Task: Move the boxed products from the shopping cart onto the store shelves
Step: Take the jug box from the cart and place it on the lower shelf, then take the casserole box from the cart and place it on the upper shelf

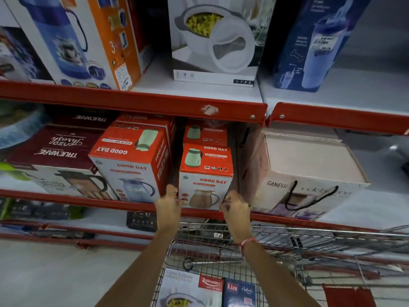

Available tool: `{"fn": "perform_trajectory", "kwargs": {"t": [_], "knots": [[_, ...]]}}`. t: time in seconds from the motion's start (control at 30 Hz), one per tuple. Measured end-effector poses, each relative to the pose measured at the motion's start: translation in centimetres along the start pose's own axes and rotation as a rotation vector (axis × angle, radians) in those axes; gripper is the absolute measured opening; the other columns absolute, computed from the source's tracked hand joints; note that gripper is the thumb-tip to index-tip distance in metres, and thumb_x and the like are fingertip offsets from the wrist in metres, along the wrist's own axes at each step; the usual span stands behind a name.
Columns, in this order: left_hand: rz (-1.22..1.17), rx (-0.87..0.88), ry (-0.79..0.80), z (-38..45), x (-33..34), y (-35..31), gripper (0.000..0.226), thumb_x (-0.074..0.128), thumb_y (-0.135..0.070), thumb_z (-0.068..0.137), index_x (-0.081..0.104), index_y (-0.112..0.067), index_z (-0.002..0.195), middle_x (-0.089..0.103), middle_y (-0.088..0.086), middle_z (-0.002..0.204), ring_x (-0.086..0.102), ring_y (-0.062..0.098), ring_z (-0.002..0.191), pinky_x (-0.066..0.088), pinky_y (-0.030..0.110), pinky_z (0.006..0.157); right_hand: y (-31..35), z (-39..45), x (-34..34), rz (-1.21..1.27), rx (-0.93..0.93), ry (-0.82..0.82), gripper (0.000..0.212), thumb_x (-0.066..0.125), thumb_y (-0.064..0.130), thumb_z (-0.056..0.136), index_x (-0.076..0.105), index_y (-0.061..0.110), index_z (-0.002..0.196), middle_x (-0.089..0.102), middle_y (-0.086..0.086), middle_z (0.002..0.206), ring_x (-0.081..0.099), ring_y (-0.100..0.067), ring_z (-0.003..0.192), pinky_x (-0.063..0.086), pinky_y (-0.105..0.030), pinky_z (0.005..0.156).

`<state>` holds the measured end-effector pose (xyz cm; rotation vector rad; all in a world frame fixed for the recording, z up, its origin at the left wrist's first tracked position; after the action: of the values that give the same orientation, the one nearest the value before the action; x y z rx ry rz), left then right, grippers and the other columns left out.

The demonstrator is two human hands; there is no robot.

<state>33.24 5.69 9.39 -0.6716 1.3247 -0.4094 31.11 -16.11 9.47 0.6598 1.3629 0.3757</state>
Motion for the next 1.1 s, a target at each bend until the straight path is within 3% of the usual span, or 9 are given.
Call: {"fn": "perform_trajectory", "kwargs": {"t": [0.37,0.47,0.6,0.73,0.8,0.87,0.93,1.0,1.1], "knots": [[-0.206,-0.025,0.113,-1.6,1.6,2.6,0.035,0.071,-0.009,0.081,0.049,-0.005,0.108,0.072,0.013,0.102,0.069,0.023,0.095,0.06,0.04,0.084,-1.3,-1.6,0.8,0.052,0.028,-0.006,0.015,0.067,0.018,0.087,0.06,0.008,0.095,0.069,-0.005,0.09,0.069,-0.018,0.076,0.061,-0.031,0.07],[-0.276,-0.085,0.129,-3.8,1.9,4.5,0.025,0.067,-0.012,0.084,0.057,-0.009,0.107,0.072,0.009,0.099,0.068,0.016,0.089,0.058,0.032,0.081,-3.7,-4.8,2.2,0.103,0.089,-0.013,0.009,0.063,0.018,0.09,0.059,0.011,0.094,0.065,0.0,0.08,0.064,-0.012,0.068,0.056,-0.02,0.061],[-0.082,-0.211,0.303,-9.3,4.6,10.2,0.019,0.059,-0.016,0.09,0.061,-0.007,0.107,0.072,0.009,0.089,0.066,0.019,0.073,0.052,0.026,0.063,-9.6,-11.5,8.6,0.096,0.329,0.355,0.02,0.057,0.023,0.094,0.061,0.013,0.077,0.057,0.004,0.07,0.054,-0.005,0.06,0.037,-0.006,0.052],[0.112,-0.365,0.538,-16.1,8.7,16.8,0.04,0.063,-0.022,0.087,0.056,-0.005,0.122,0.066,0.015,0.119,0.063,0.03,0.107,0.049,0.032,0.087,-14.8,-19.6,14.9,0.105,0.563,0.723,0.027,0.058,0.016,0.088,0.051,0.023,0.063,0.047,0.011,0.07,0.048,-0.007,0.067,0.034,-0.014,0.053],[0.075,-0.469,0.57,-19.1,10.1,19.2,0.05,0.066,-0.022,0.085,0.049,-0.005,0.129,0.061,0.016,0.125,0.062,0.032,0.108,0.054,0.036,0.087,-16.7,-23.1,17.0,0.188,0.717,0.794,0.004,0.06,0.012,0.087,0.064,0.014,0.087,0.059,0.003,0.08,0.056,-0.015,0.077,0.04,-0.012,0.054],[0.1,-0.485,0.59,-21.0,11.1,20.6,0.054,0.066,-0.023,0.085,0.047,-0.006,0.132,0.055,0.017,0.131,0.057,0.032,0.114,0.055,0.039,0.088,-17.7,-25.0,18.3,0.238,0.785,0.788,0.019,0.059,0.004,0.085,0.064,0.004,0.104,0.063,-0.005,0.083,0.058,-0.018,0.072,0.044,-0.019,0.06],[0.143,-0.459,0.64,-22.2,12.5,21.6,0.055,0.067,-0.024,0.085,0.047,-0.006,0.133,0.05,0.018,0.137,0.051,0.032,0.122,0.052,0.043,0.094,-18.0,-25.8,18.9,0.234,0.814,0.769,0.011,0.056,0.003,0.086,0.058,0.008,0.095,0.061,-0.004,0.082,0.055,-0.016,0.069,0.041,-0.017,0.054],[0.099,-0.533,0.692,-23.2,13.6,22.9,0.06,0.068,-0.023,0.084,0.042,-0.003,0.134,0.05,0.019,0.138,0.05,0.034,0.123,0.048,0.048,0.098,-18.7,-26.1,19.1,0.201,0.842,0.69,0.011,0.054,0.009,0.088,0.052,0.017,0.095,0.061,-0.008,0.099,0.057,-0.019,0.08,0.038,-0.017,0.054],[0.098,-0.609,0.74,-24.0,14.6,24.3,0.068,0.069,-0.021,0.082,0.036,0.004,0.136,0.048,0.022,0.14,0.049,0.037,0.126,0.046,0.05,0.101,-19.6,-26.4,18.7,0.183,0.895,0.544,0.028,0.049,0.013,0.09,0.053,0.006,0.117,0.066,-0.016,0.109,0.057,-0.021,0.074,0.036,-0.017,0.045]]}}
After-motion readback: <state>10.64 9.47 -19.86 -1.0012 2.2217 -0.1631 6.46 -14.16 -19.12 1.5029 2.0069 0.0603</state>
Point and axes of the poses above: each hand's wrist, its own z-axis towards the middle knuckle, its own x-axis out of the palm, y = z × x, the point moved 9 cm from there along z, towards the middle knuckle
